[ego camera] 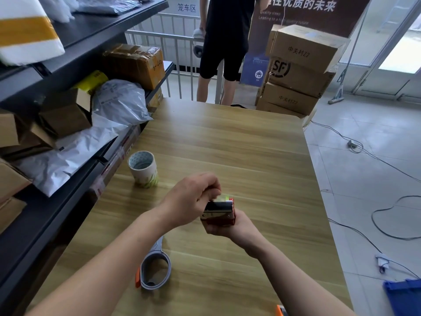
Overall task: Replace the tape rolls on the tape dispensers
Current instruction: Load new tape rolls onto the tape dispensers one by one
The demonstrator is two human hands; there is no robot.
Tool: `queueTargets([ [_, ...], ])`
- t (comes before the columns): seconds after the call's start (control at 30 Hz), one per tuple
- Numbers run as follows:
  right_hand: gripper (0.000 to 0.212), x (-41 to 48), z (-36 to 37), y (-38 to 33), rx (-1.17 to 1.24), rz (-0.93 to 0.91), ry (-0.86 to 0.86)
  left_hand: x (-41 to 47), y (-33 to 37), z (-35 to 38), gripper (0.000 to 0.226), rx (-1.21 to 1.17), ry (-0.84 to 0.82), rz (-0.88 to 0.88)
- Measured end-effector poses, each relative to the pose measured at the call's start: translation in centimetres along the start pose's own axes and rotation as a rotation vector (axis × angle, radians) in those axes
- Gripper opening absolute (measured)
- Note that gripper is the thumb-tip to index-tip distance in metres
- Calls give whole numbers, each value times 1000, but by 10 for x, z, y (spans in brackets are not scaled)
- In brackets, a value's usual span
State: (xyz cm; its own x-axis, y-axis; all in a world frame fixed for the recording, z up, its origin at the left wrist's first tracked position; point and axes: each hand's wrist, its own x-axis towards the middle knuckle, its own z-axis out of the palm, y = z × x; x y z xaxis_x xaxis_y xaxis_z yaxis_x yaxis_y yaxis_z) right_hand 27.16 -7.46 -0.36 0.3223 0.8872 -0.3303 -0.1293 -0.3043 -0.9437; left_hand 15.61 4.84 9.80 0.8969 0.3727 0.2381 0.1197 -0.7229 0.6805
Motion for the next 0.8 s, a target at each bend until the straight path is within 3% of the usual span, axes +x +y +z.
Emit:
queueTargets([
  [0.23,25,-2,-1,0,22,10,-29,-1,3,-7,14,-35,65,-15],
  [0.6,33,-1,-4,8,-43,74,-30,1,15,-17,12,-24,232,-17],
  [0.8,23,-5,-11,11,-81,93,-15,13,24,-33,14,-26,322,-31],
])
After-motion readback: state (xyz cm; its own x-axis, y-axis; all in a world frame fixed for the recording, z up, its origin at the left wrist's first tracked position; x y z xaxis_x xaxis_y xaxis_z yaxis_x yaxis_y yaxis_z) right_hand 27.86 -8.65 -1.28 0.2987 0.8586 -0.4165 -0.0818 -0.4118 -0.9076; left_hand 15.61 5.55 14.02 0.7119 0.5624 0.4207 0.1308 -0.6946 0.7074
